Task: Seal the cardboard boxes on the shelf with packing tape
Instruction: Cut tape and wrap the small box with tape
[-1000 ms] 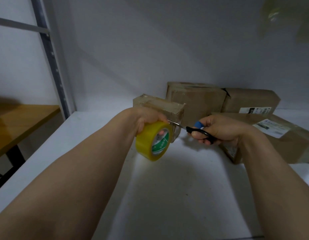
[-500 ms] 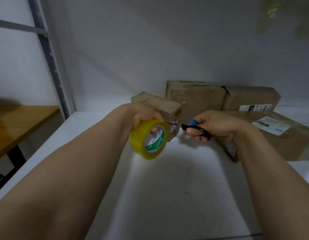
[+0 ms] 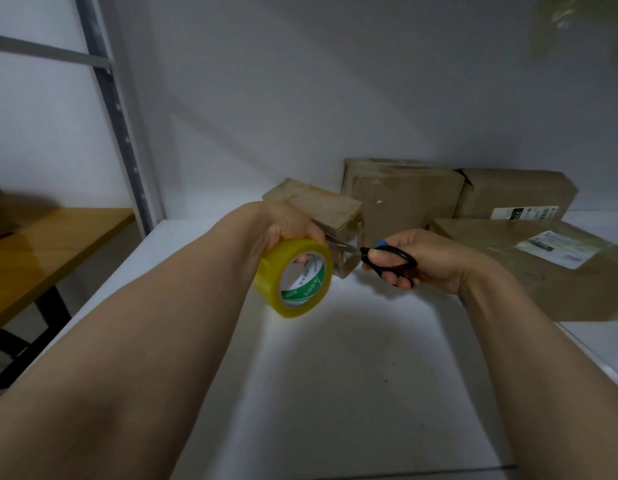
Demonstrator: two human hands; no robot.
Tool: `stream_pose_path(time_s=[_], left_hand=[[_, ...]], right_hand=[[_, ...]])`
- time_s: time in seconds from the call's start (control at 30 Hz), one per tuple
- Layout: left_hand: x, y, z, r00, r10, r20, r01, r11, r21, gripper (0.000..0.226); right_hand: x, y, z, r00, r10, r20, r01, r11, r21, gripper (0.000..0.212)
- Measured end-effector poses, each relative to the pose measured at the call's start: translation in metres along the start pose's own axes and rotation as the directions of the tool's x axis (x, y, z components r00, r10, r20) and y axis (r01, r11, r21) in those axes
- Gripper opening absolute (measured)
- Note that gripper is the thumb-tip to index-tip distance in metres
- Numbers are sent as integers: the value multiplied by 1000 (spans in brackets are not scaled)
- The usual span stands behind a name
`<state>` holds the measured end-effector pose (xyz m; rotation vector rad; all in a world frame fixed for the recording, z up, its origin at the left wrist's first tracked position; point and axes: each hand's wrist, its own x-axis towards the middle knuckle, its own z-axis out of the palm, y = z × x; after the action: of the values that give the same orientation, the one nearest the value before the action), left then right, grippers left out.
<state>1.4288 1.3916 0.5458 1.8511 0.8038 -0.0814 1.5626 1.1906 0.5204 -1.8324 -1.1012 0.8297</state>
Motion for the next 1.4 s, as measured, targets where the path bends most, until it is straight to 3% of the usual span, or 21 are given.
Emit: stream_pose_path(time_s=[0.27, 0.43, 0.57, 0.63, 0.73, 0.83, 0.9, 1.07, 1.2, 1.4], left_hand=[[-5, -1, -10, 999, -36, -17, 37, 996, 78, 20], [-4, -8, -12, 1000, -15, -19, 15, 999, -35, 10], [0, -10, -13, 999, -20, -28, 18, 996, -91, 13], [0, -11, -15, 999, -28, -29, 25, 995, -96, 11], [0, -10, -16, 999, -29, -33, 28, 999, -21, 14], [-5, -6, -19, 997, -36, -71, 43, 995, 95, 31], [-12, -3, -18, 994, -52, -100, 64, 990, 129, 29], [-9, -4, -15, 992, -33, -124, 52, 987, 151, 35], [-6, -10, -13, 991, 45, -123, -35, 996, 85, 36], [-8, -10, -13, 997, 42, -68, -36, 996, 87, 25]], right_hand=[[3, -2, -2, 1000, 10, -9, -11, 998, -62, 62], [4, -4, 10, 1000, -8, 15, 8, 1000, 12, 47], [11, -10, 21, 1000, -22, -21, 23, 1000, 15, 62], [12, -11, 23, 999, -14, -33, 15, 1000, 26, 49], [13, -6, 19, 999, 3, -44, -3, 1000, 3, 27], [14, -3, 17, 999, -3, -36, 3, 1000, -16, 22], [16, -3, 18, 999, -5, -50, 4, 1000, -17, 21], [18, -1, 23, 998, 5, -57, -3, 1000, 24, 37], [15, 1, 26, 999, 15, 38, -17, 998, 57, 64], [13, 3, 23, 982, 67, 177, -71, 997, 18, 101]])
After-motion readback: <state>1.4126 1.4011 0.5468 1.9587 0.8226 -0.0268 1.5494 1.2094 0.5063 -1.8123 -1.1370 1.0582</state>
